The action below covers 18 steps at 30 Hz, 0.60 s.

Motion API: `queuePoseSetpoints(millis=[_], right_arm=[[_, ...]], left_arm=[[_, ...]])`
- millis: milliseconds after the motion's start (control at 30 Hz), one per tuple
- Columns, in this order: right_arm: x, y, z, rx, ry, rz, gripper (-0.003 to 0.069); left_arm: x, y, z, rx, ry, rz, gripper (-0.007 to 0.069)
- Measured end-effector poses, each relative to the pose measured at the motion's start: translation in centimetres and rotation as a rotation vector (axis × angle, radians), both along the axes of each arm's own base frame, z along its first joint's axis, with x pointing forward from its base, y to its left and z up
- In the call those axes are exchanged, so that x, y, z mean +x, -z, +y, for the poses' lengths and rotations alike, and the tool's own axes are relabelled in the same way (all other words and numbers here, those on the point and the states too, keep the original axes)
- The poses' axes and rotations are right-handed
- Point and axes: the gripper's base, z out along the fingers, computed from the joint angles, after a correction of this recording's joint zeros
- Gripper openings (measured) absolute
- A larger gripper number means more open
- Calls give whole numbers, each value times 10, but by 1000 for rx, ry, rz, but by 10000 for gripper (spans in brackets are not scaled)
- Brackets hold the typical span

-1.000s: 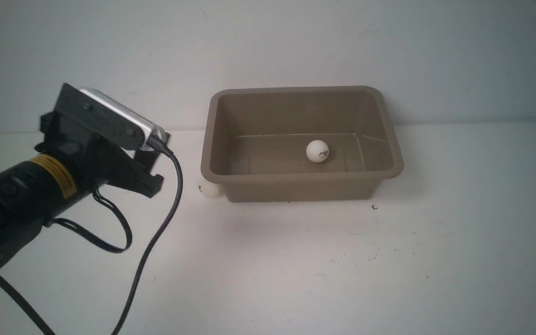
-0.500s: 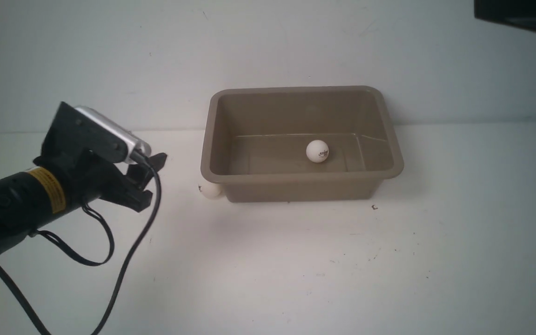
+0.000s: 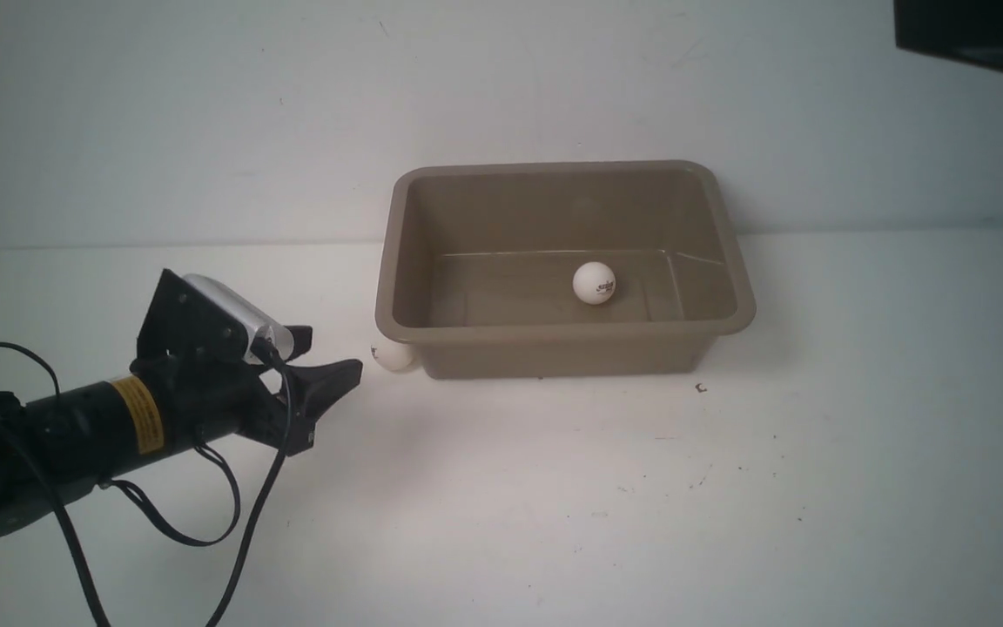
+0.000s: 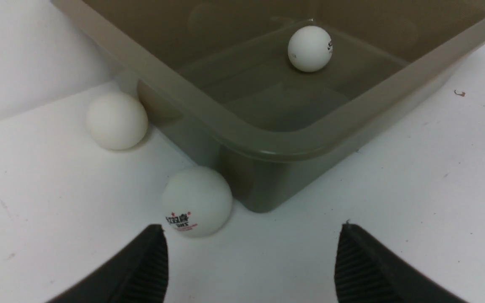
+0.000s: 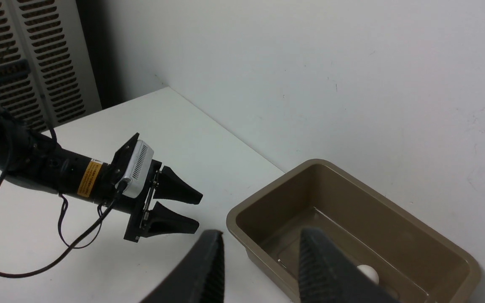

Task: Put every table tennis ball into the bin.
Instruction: Use the left arm to clamp the table tennis ball closest to it

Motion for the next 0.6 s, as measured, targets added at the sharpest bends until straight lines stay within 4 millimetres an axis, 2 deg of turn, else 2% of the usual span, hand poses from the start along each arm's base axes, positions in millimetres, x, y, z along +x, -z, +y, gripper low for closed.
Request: queuePoseSetpoints(millis=[167,600], right_arm=[[-1,1,0,-4,-5,7,239],[-1,1,0,-6,-7,9,239]], left_arm=[[3,5,0,2,1,8,478],[3,4,-1,-51,-9,61,478]])
